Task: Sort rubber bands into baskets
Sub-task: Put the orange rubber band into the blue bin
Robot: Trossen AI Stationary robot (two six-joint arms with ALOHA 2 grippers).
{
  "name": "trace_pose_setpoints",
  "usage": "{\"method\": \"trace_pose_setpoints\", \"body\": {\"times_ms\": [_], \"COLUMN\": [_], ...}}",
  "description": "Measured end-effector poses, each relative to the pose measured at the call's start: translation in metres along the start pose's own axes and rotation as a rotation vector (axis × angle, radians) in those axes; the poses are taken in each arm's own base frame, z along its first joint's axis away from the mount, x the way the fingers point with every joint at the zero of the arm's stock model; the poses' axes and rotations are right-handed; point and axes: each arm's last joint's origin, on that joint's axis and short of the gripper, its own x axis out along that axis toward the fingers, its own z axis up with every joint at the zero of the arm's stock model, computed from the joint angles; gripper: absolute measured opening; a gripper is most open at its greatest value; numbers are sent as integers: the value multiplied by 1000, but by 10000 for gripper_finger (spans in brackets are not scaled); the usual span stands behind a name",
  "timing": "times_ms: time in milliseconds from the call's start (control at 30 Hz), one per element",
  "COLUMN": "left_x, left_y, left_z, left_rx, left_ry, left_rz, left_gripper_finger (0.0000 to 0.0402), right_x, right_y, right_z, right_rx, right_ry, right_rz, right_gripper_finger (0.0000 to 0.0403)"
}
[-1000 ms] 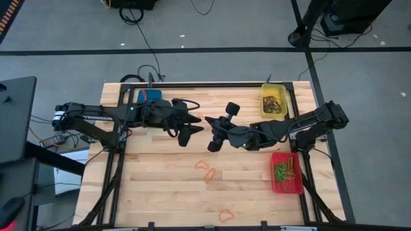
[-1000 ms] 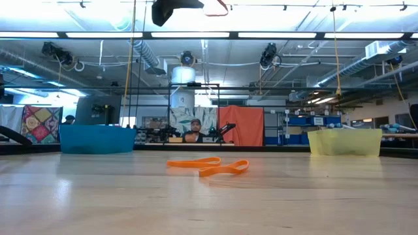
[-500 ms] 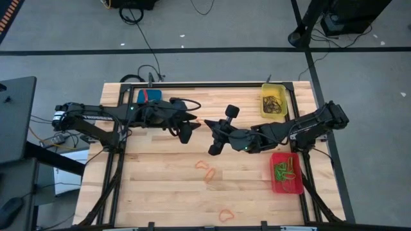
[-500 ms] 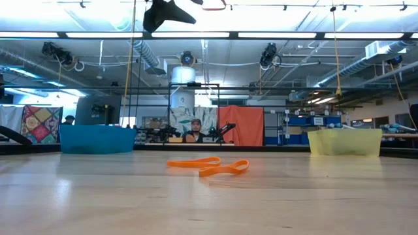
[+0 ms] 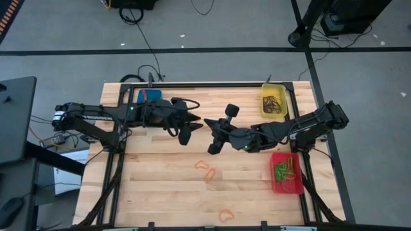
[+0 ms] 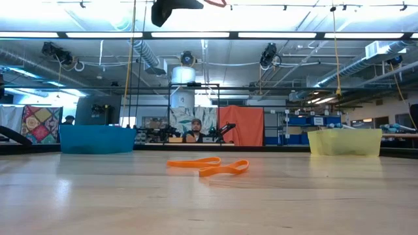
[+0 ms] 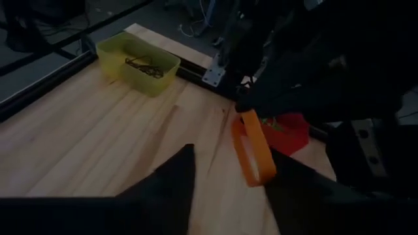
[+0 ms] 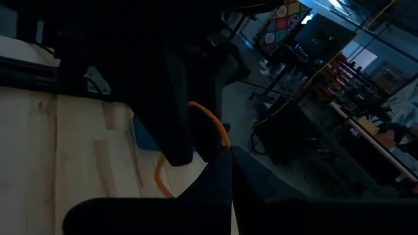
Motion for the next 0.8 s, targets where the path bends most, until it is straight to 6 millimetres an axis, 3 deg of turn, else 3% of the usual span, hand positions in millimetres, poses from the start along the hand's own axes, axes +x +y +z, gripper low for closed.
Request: {"method": "trace_pose_setpoints", "body": {"times_ms": [200,433,633,800], "left_x": [0,-2,-17,-35], "left_y": [2,25,71,113], "left_z": [-2,-5,-13,-14], "left_rx": [21,18,2,-19], "left_ry": [18,114,305,440], "left_rz": [21,135,413,610], "left_gripper_finger": [21,5,5,5], "right_x": [2,19,33,36], "right_y": [-1,-11,-20,-9], "right_z": [2,-6,-27,-51], "right_rx": [17,264,407,465], "right_ry": [-22,24,195,272], "right_rz": [20,188,302,320], "right_gripper_finger": [10,59,103,120]}}
